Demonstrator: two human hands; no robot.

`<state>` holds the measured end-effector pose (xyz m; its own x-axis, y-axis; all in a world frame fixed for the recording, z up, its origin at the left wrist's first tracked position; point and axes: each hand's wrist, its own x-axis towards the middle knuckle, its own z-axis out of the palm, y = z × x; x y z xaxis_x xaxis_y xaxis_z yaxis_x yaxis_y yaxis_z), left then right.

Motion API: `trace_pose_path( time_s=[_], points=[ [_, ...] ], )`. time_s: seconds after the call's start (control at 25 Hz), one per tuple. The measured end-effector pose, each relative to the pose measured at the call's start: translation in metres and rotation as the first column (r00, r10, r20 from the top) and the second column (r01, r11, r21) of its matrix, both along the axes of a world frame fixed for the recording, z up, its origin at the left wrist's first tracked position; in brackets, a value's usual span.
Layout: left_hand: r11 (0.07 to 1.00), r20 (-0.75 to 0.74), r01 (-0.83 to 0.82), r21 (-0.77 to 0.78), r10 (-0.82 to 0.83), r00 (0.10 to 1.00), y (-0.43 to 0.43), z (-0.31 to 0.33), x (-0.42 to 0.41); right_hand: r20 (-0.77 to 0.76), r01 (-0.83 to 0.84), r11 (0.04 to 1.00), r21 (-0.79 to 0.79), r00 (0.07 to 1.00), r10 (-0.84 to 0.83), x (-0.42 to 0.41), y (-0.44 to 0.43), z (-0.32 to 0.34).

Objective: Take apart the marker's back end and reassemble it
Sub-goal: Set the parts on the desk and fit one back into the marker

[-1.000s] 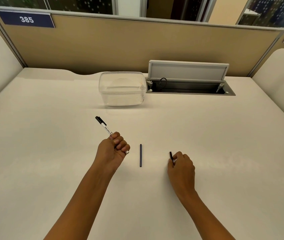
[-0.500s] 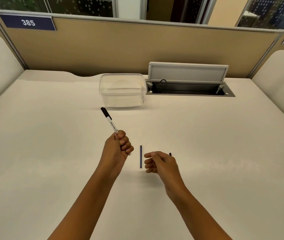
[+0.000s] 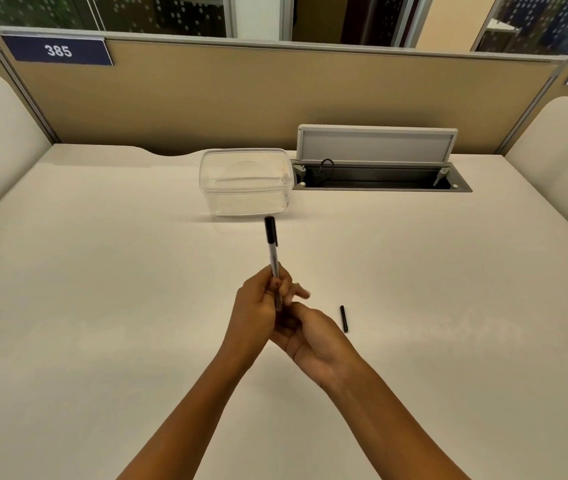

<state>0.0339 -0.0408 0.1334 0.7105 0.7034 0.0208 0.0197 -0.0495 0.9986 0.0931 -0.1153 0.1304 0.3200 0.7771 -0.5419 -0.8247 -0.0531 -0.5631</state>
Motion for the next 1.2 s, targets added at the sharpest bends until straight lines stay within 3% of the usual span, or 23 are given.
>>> trace_pose_path(
  time_s=[0.36, 0.48, 0.68, 0.92, 1.08, 1.2],
  points=[
    [0.991, -0.038, 0.088, 0.105, -0.084, 0.996, -0.006, -0.01, -0.005, -0.016, 0.053, 0.998, -0.046, 0.998, -0.054, 0.005, -0.005, -0.005],
    [0.994, -0.01, 0.025, 0.104, -0.024, 1.0, -0.005, -0.015, -0.009, -0.017, 0.029, 0.995, -0.097, 0.999, -0.031, 0.004, -0.007, -0.009],
    [0.995, -0.054, 0.019, 0.094, -0.014, 0.998, -0.003, -0.026, -0.007, -0.094, 0.053, 0.999, -0.005, 0.994, -0.053, 0.002, -0.01, -0.004],
    [0.992, 0.153, -0.094, 0.085, 0.08, 0.985, -0.002, -0.007, -0.006, -0.1, 0.083, 0.991, -0.105, 0.991, -0.093, 0.008, -0.011, -0.008],
    [0.971, -0.005, -0.05, 0.233, 0.053, 0.999, -0.01, -0.018, -0.006, -0.186, 0.093, 0.996, 0.014, 0.979, -0.089, 0.0, -0.013, -0.001],
    [0.985, -0.037, -0.055, 0.164, 0.062, 0.997, -0.009, -0.021, -0.007, -0.135, 0.079, 0.997, 0.027, 0.988, -0.075, -0.003, -0.015, -0.001]
  ],
)
